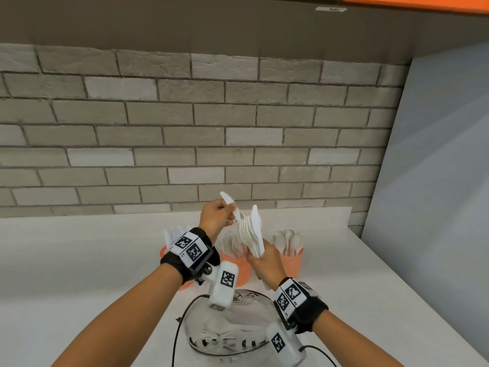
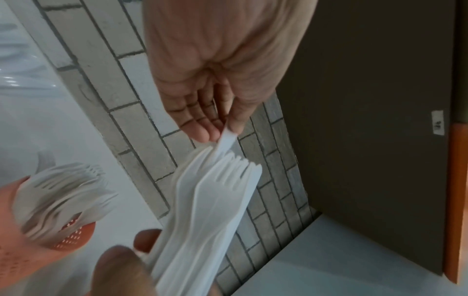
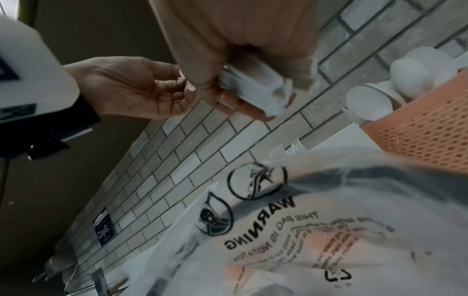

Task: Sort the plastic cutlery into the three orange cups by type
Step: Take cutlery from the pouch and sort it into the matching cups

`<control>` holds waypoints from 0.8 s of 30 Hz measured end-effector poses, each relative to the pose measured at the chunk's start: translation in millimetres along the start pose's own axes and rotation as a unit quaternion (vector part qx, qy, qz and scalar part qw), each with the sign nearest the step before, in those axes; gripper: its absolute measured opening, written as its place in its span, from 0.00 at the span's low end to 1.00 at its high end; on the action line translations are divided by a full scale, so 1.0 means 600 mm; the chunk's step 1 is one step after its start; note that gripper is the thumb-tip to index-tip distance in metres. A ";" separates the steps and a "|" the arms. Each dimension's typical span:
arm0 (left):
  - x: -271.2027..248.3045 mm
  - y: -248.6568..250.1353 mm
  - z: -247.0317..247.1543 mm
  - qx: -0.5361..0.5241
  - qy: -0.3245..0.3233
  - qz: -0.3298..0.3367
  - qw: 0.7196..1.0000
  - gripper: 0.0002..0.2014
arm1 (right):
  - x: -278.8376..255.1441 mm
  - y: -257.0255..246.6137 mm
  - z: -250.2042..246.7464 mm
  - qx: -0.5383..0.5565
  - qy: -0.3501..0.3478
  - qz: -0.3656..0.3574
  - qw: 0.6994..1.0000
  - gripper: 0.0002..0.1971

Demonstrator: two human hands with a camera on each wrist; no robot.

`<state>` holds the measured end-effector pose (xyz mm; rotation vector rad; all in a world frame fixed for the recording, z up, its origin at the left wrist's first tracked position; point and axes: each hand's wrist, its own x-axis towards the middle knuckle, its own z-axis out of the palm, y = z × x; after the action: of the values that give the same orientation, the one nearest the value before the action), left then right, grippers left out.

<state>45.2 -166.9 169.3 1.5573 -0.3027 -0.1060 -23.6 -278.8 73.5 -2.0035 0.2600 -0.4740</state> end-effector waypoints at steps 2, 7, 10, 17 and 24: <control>0.010 0.016 -0.007 -0.066 0.033 0.007 0.997 0.04 | 0.000 -0.003 -0.005 -0.031 -0.002 -0.003 1.000 0.09; 0.027 0.068 -0.033 -0.170 0.120 0.090 0.974 0.09 | -0.009 -0.007 -0.020 -0.155 0.025 0.001 0.988 0.11; 0.034 0.073 -0.039 -0.124 0.147 0.126 0.973 0.11 | -0.011 -0.008 -0.023 -0.194 0.042 0.028 0.980 0.12; -0.023 -0.003 0.012 0.147 0.046 0.036 0.987 0.13 | -0.011 -0.020 -0.024 -0.249 0.072 0.044 0.965 0.15; -0.045 -0.055 0.061 0.238 0.045 0.007 0.970 0.18 | -0.004 -0.024 -0.015 -0.275 0.077 0.055 0.957 0.13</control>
<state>14.1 -196.0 132.6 2.0296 -0.2806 0.0537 -30.2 -278.4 89.6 -2.4757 0.6555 -0.5266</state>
